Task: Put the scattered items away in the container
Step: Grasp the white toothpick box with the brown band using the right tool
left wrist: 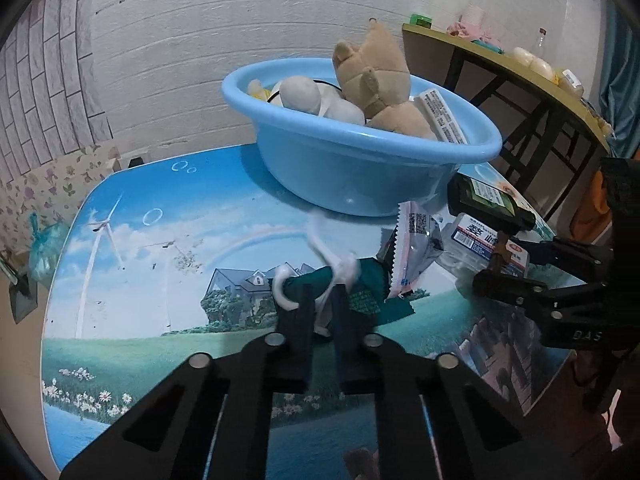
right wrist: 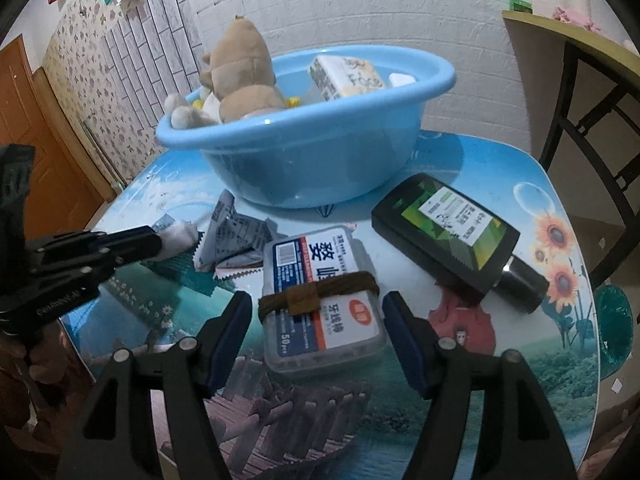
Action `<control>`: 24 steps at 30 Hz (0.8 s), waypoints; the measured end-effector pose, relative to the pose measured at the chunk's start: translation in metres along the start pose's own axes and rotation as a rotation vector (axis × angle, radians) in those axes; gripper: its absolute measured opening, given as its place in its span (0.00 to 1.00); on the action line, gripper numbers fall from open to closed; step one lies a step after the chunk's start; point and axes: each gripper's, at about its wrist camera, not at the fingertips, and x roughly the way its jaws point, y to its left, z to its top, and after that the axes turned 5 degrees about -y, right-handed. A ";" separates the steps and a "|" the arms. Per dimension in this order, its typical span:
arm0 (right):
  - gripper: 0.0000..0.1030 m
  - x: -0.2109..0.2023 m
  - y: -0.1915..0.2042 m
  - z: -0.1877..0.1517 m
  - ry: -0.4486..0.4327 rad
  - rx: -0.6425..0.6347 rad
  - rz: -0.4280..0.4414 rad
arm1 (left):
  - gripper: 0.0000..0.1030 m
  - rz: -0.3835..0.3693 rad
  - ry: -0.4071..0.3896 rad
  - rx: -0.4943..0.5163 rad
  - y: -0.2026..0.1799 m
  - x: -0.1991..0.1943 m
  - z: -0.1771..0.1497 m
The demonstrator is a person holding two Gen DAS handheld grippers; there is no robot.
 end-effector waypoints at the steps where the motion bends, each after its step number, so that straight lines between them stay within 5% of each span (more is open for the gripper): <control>1: 0.64 0.002 -0.001 -0.001 0.002 -0.001 0.002 | 0.04 -0.001 0.000 0.003 0.000 -0.001 -0.001; 3: 0.56 0.002 -0.002 -0.003 -0.002 0.004 0.003 | 0.03 -0.003 0.000 0.005 -0.001 -0.003 -0.003; 24: 0.56 -0.024 0.010 -0.023 0.002 0.016 -0.018 | 0.02 0.039 0.009 -0.049 0.022 -0.041 -0.045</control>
